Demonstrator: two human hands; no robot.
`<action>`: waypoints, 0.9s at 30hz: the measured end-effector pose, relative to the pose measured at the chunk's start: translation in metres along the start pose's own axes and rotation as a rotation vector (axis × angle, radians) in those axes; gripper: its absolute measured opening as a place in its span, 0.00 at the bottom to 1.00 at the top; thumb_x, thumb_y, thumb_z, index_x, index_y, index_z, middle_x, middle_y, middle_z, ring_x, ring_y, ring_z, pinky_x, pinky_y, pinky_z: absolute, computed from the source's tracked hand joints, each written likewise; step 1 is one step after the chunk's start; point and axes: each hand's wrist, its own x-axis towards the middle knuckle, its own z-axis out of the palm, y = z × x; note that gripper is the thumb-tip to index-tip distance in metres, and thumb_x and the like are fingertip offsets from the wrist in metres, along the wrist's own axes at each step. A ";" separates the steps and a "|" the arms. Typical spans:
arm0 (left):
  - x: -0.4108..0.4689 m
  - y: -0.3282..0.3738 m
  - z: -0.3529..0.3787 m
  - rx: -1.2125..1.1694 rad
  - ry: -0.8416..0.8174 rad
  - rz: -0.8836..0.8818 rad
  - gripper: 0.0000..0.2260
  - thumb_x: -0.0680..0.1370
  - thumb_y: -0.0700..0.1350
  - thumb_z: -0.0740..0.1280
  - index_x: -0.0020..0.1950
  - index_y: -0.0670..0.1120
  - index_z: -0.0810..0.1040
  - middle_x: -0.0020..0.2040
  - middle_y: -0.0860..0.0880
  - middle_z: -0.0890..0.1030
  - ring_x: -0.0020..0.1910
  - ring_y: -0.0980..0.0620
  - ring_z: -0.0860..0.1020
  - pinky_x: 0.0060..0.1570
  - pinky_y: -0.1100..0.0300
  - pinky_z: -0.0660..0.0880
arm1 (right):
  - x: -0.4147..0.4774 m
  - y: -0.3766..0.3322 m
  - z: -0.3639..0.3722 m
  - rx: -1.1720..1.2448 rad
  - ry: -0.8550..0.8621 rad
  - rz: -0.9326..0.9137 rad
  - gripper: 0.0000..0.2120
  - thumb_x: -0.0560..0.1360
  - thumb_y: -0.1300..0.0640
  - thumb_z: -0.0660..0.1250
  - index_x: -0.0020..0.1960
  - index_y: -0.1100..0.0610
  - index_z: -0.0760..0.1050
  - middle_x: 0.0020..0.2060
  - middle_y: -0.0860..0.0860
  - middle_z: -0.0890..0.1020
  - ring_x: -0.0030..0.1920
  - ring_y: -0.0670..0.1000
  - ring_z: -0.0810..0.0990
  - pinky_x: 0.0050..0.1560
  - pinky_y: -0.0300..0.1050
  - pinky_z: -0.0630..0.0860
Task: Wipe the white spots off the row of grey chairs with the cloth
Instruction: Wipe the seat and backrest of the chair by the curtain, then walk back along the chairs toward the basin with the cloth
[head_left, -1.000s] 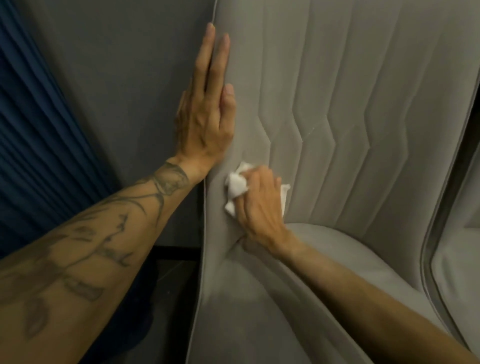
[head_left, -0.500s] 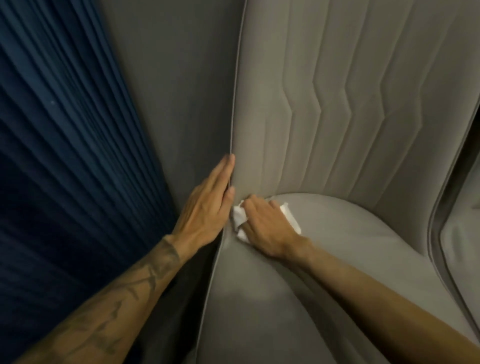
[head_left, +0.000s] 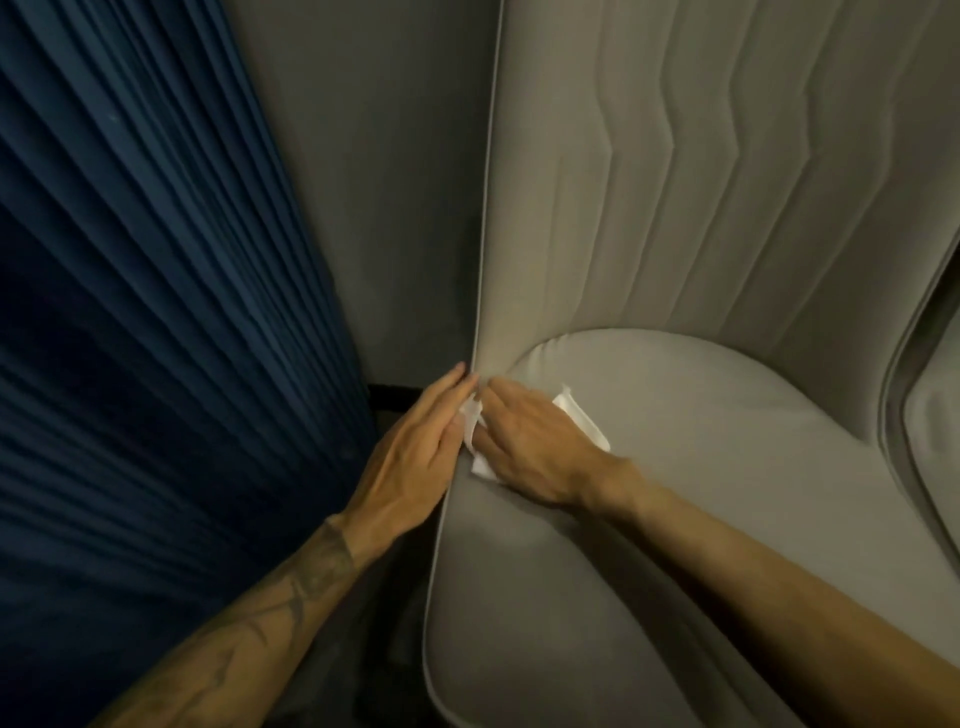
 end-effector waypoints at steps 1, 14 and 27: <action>-0.002 0.000 0.000 -0.003 -0.006 0.002 0.22 0.88 0.52 0.53 0.82 0.60 0.56 0.82 0.62 0.59 0.76 0.75 0.57 0.75 0.76 0.54 | 0.005 0.001 -0.002 0.018 0.016 0.041 0.11 0.85 0.49 0.53 0.51 0.54 0.69 0.49 0.53 0.75 0.46 0.53 0.75 0.55 0.54 0.74; -0.094 0.042 -0.014 0.022 -0.336 -0.359 0.29 0.87 0.57 0.53 0.86 0.56 0.45 0.85 0.50 0.57 0.82 0.48 0.62 0.80 0.45 0.62 | -0.112 -0.096 -0.004 -0.012 -0.064 0.202 0.16 0.84 0.45 0.51 0.52 0.54 0.71 0.48 0.52 0.74 0.46 0.54 0.72 0.53 0.51 0.72; -0.142 0.248 -0.126 0.458 -0.669 -0.496 0.18 0.87 0.51 0.55 0.76 0.51 0.70 0.72 0.50 0.73 0.69 0.49 0.73 0.69 0.52 0.69 | -0.143 -0.160 -0.203 0.238 -0.434 0.441 0.15 0.83 0.47 0.56 0.61 0.57 0.72 0.56 0.55 0.75 0.52 0.56 0.76 0.55 0.49 0.73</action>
